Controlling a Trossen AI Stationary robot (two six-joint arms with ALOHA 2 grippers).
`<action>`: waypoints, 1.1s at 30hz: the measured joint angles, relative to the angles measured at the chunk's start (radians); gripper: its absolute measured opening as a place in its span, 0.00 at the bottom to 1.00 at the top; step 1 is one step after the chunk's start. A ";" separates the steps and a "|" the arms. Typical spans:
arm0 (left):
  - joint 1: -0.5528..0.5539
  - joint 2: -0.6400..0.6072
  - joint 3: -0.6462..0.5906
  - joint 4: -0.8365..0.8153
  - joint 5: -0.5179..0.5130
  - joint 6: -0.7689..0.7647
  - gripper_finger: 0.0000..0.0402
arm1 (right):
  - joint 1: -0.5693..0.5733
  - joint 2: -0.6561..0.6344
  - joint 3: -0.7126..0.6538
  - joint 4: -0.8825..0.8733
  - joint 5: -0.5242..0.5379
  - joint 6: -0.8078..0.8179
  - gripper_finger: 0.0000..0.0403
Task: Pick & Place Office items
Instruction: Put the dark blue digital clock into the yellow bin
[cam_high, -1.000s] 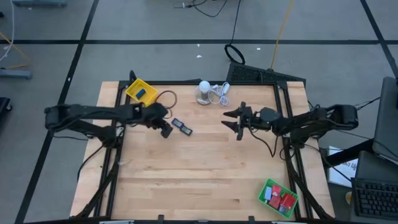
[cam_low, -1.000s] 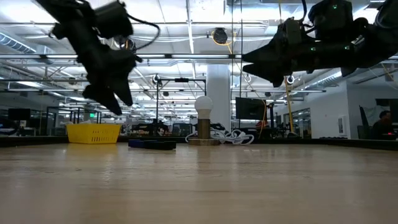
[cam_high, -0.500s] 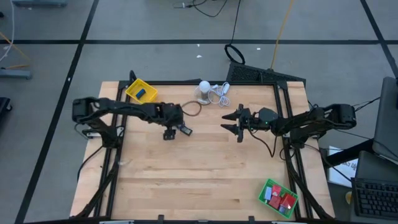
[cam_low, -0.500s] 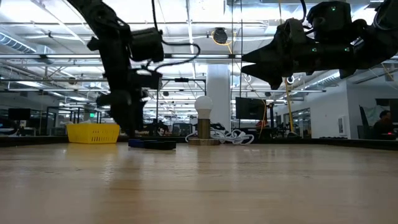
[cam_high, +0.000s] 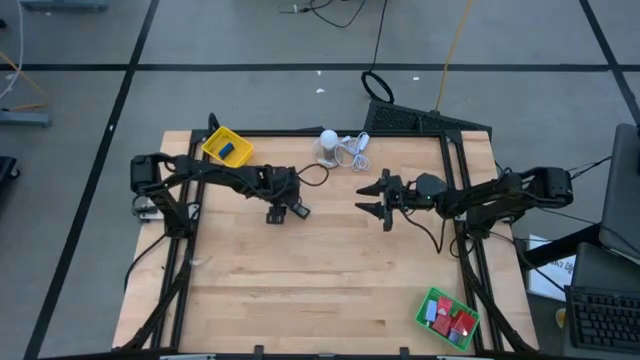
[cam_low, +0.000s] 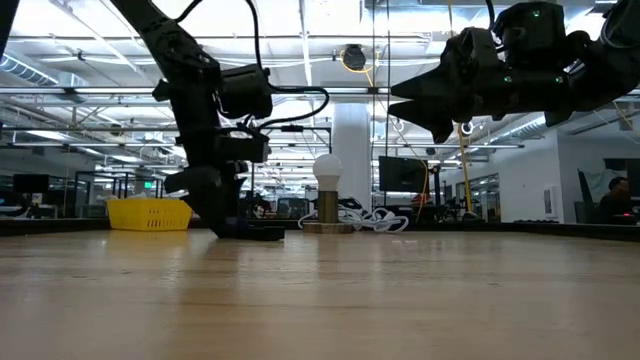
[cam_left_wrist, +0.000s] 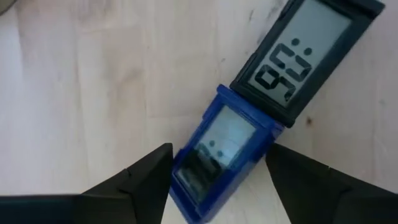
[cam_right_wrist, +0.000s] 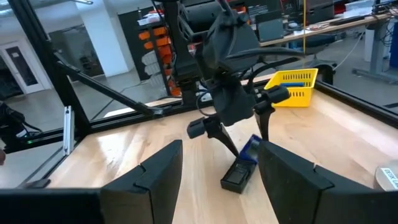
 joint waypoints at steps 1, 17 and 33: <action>0.003 0.000 0.000 0.002 0.018 0.008 0.64 | 0.000 0.000 0.000 0.000 0.000 0.000 0.49; 0.035 0.013 0.000 0.029 0.070 -0.051 0.33 | 0.000 0.000 0.000 0.000 0.000 0.003 0.49; 0.037 -0.244 -0.005 -0.026 -0.066 -0.313 0.35 | 0.000 0.000 0.000 -0.008 0.000 0.003 0.49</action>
